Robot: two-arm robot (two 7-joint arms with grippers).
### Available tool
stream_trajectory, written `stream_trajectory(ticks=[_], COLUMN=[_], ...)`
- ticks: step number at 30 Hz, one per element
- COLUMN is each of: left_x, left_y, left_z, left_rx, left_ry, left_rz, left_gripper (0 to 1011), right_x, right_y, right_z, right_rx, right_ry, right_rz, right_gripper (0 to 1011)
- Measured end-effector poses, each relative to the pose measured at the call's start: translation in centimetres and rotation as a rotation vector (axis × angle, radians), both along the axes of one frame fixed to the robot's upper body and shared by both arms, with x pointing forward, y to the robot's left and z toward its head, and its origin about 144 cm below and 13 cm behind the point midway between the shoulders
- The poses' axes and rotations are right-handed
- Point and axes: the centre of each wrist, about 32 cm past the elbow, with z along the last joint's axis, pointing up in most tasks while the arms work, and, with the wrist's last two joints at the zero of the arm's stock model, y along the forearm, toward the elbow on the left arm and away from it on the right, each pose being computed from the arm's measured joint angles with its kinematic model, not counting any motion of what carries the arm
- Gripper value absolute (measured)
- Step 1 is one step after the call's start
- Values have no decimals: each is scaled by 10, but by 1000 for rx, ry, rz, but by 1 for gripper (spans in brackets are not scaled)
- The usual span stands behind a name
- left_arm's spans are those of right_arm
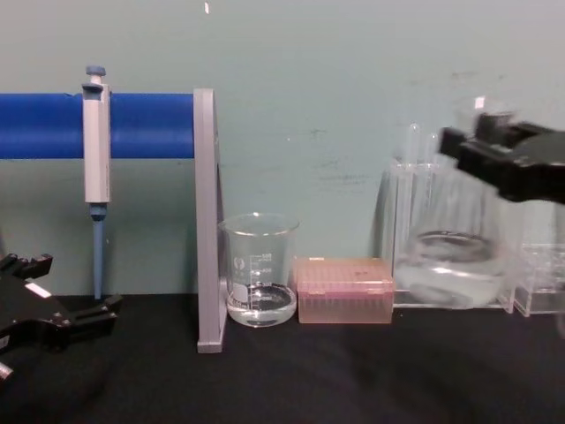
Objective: Grasp the erlenmeyer flask with one hand, shake it three times, then place it back.
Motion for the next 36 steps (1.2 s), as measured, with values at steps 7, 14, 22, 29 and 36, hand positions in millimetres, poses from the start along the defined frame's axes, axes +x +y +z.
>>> stream_trajectory(ticks=[7, 14, 22, 29, 36], left_x=[0, 0, 0, 0, 0], left_y=[0, 0, 0, 0, 0], left_z=[0, 0, 0, 0, 0], left_rx=[0, 0, 0, 0, 0], left_ry=[0, 0, 0, 0, 0], left_rz=[0, 0, 0, 0, 0], left_gripper=[1001, 1001, 1001, 1001, 1001], right_x=[10, 14, 15, 16, 17], right_y=[33, 66, 89, 92, 81], right_z=[0, -1, -1, 0, 1], right_rx=[-5, -10, -20, -23, -21], right_ry=[13, 27, 33, 34, 28], right_rz=[165, 320, 426, 442, 390], right_gripper=[457, 457, 457, 457, 457])
